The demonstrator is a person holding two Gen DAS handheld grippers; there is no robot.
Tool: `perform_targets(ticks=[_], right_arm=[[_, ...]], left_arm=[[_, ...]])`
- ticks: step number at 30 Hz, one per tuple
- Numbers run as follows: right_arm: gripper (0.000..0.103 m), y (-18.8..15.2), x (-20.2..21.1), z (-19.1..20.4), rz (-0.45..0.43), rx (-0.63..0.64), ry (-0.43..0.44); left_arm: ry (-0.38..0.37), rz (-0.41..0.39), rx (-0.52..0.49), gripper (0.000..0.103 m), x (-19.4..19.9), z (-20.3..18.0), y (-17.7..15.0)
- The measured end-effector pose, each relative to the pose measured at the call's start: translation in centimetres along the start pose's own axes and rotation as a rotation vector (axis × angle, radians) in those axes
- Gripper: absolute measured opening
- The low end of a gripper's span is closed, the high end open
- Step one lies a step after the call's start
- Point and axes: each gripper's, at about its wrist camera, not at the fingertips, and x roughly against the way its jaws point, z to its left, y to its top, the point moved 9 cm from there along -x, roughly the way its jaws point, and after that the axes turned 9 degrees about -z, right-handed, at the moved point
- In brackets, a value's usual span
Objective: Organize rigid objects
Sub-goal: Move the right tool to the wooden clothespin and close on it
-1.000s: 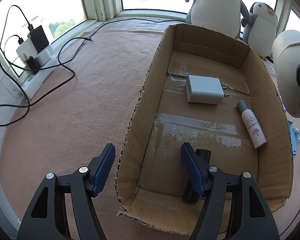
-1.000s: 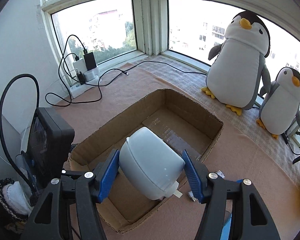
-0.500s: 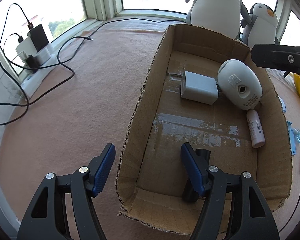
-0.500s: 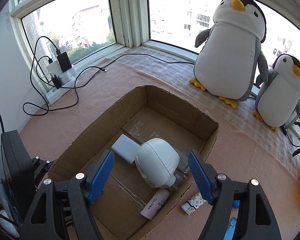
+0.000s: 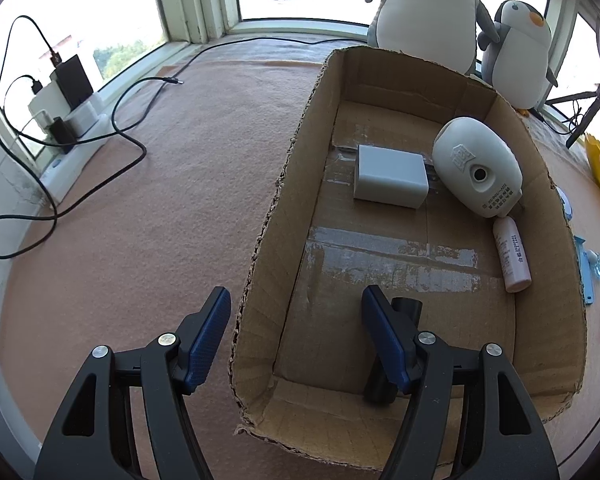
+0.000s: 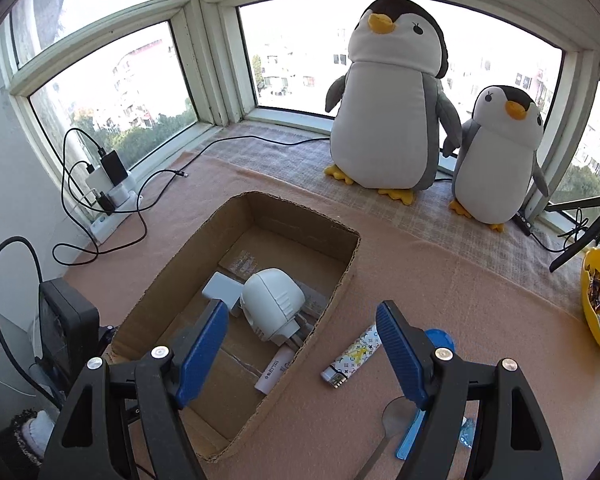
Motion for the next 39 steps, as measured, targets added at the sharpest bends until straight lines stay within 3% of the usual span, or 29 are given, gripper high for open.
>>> perform_targets(ticks=[9, 21, 25, 30, 35, 39], right_arm=[[0.073, -1.5, 6.5, -5.9, -0.026, -0.127, -0.131], [0.073, -9.8, 12.8, -13.3, 0.057, -0.282, -0.299], [0.071, -13.1, 12.2, -15.3, 0.099, -0.380, -0.298], [0.049, -16.4, 9.9, -16.7, 0.167, -0.482, -0.276], [0.041, -18.9, 7.2, -17.5, 0.225, -0.595, -0.229], [0.035, -19.8, 5.5, -17.4, 0.267, -0.616, -0.220]], left_arm=[[-0.026, 0.020, -0.036, 0.069, -0.1, 0.0, 0.1], [-0.044, 0.027, -0.083, 0.069, -0.1, -0.2, 0.2], [-0.047, 0.029, -0.087, 0.069, -0.1, -0.2, 0.2], [-0.052, 0.031, -0.093, 0.069, -0.1, -0.3, 0.3], [-0.056, 0.030, -0.091, 0.069, -0.1, -0.3, 0.2], [-0.055, 0.030, -0.090, 0.069, -0.1, -0.3, 0.2]])
